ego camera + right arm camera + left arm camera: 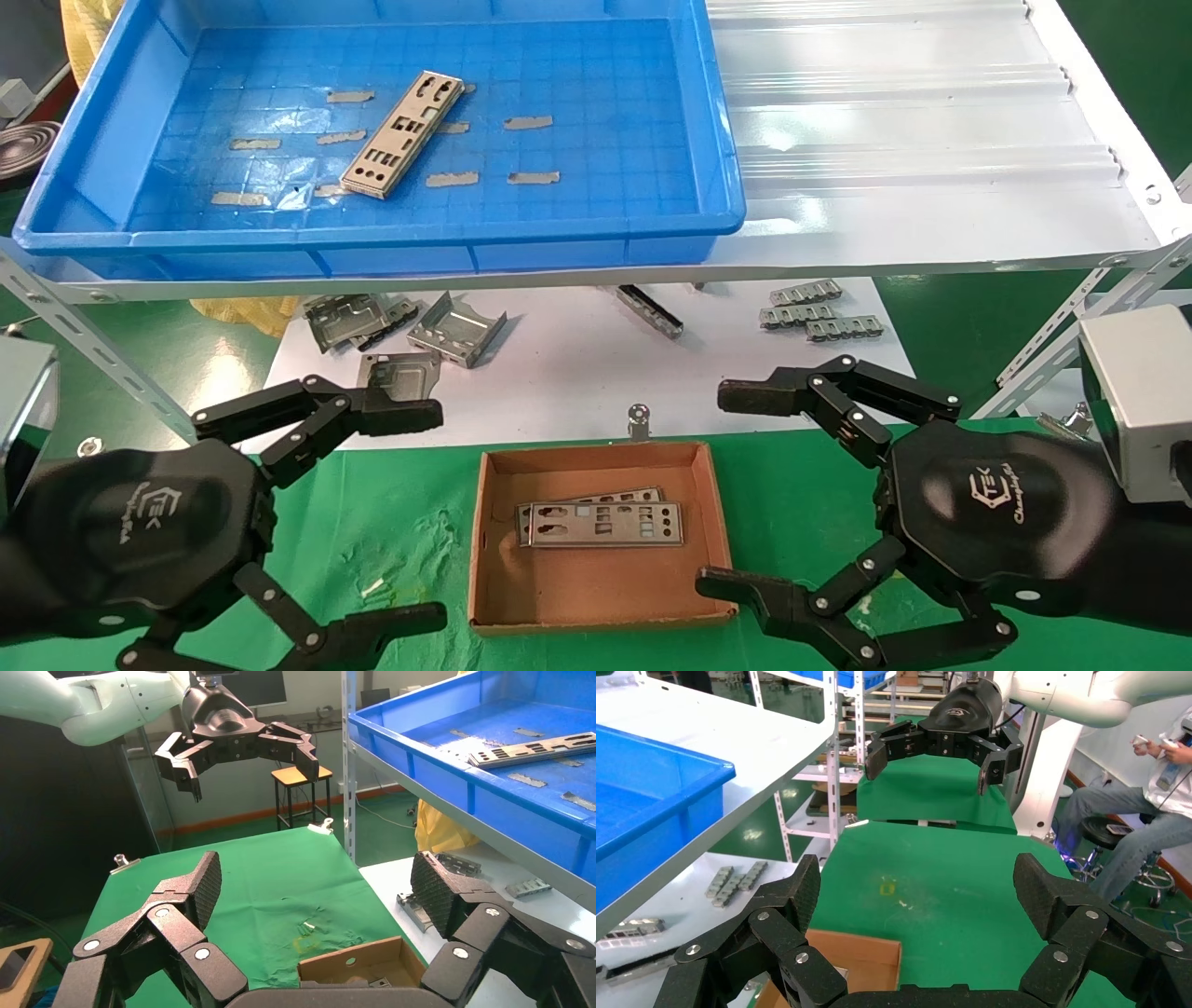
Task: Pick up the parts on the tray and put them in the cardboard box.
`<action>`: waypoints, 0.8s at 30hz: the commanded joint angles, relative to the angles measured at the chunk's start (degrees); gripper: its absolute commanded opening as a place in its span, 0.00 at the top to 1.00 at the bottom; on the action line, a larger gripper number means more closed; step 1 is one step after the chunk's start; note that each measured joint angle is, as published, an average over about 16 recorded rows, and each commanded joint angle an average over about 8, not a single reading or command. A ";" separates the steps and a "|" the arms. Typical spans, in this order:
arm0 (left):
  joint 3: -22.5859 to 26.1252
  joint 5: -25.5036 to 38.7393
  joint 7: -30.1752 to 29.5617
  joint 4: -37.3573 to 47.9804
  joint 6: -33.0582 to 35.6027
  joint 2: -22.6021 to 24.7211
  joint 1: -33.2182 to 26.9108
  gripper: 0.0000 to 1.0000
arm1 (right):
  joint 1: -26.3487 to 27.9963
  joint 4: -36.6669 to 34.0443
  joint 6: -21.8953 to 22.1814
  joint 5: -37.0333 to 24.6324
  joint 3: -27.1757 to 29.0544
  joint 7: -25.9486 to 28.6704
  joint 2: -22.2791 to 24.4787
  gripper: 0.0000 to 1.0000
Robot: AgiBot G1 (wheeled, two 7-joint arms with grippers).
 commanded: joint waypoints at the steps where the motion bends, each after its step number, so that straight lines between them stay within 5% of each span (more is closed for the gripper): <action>1: 0.00 0.00 0.00 0.00 0.00 0.00 0.00 0.00 | 0.00 0.00 0.00 0.00 0.00 0.00 0.00 0.00; 24: 0.00 0.00 0.00 0.00 0.00 0.00 0.00 0.00 | 0.00 0.00 0.00 0.00 0.00 0.00 0.00 0.00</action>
